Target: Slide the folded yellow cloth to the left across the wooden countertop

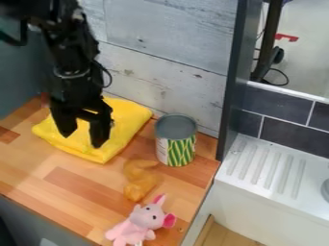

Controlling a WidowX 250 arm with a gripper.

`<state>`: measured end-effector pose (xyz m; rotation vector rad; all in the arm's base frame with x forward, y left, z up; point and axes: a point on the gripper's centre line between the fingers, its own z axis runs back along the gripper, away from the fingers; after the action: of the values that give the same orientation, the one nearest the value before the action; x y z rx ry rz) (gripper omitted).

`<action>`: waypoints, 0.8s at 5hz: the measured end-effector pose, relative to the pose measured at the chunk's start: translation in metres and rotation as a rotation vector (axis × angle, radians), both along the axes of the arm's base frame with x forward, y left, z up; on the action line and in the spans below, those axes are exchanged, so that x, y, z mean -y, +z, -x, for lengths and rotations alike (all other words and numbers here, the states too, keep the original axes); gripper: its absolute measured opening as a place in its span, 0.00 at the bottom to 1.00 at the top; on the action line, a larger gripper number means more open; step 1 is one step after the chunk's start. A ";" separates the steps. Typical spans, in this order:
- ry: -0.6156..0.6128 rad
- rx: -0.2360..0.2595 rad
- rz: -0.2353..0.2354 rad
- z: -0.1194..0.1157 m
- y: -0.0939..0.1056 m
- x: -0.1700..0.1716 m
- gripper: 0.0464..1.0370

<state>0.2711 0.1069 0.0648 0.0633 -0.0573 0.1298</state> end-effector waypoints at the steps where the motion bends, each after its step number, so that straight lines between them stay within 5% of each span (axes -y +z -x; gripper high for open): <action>1: 0.002 0.007 -0.008 -0.016 -0.015 -0.007 0.97; 4: 0.021 -0.008 -0.038 -0.052 -0.046 -0.035 0.97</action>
<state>0.3229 0.1414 0.0184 0.1023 -0.0515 0.1495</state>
